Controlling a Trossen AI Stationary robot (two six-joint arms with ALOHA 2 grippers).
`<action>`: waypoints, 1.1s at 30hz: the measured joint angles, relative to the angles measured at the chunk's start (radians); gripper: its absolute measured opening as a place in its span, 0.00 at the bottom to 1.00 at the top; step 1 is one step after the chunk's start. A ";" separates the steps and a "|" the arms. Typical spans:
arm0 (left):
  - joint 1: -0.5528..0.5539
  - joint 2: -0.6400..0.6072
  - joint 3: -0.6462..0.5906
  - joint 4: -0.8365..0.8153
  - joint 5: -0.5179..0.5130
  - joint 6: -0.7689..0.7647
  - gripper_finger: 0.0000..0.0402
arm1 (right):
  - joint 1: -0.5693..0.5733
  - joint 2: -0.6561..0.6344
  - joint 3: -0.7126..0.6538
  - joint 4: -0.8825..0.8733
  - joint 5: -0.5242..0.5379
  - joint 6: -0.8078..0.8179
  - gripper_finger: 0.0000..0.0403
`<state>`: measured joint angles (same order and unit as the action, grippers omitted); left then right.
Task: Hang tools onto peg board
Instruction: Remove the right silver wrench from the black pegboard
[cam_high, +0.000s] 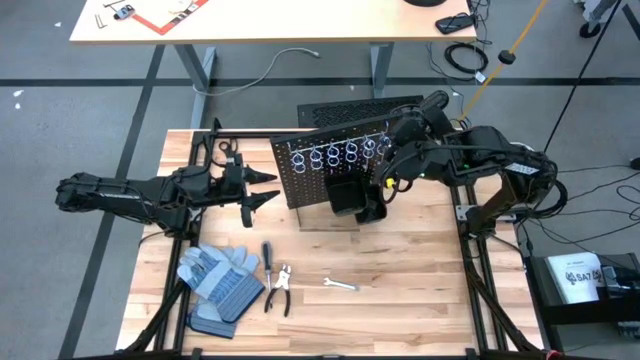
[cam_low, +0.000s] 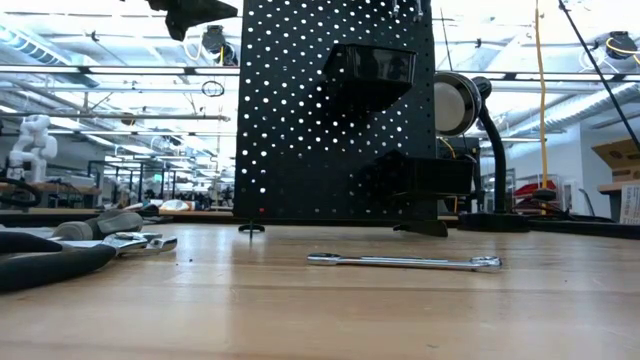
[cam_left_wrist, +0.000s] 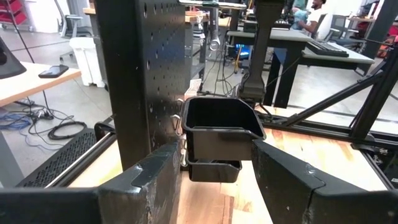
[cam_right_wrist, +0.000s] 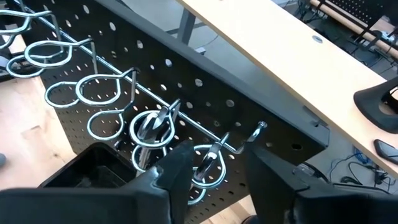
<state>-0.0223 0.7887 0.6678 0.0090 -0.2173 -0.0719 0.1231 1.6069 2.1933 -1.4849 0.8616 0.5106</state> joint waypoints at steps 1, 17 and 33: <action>0.000 0.000 0.000 0.000 0.000 0.000 0.51 | -0.002 0.001 0.000 0.000 0.000 0.000 0.31; 0.000 0.000 0.000 -0.003 0.000 0.000 0.51 | -0.020 0.049 0.003 0.021 -0.009 -0.024 0.06; 0.000 0.000 0.000 -0.024 0.000 0.001 0.51 | -0.019 0.027 0.003 0.119 -0.037 -0.093 0.01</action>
<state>-0.0223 0.7891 0.6678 -0.0147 -0.2176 -0.0712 0.1043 1.6339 2.1959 -1.3659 0.8244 0.4177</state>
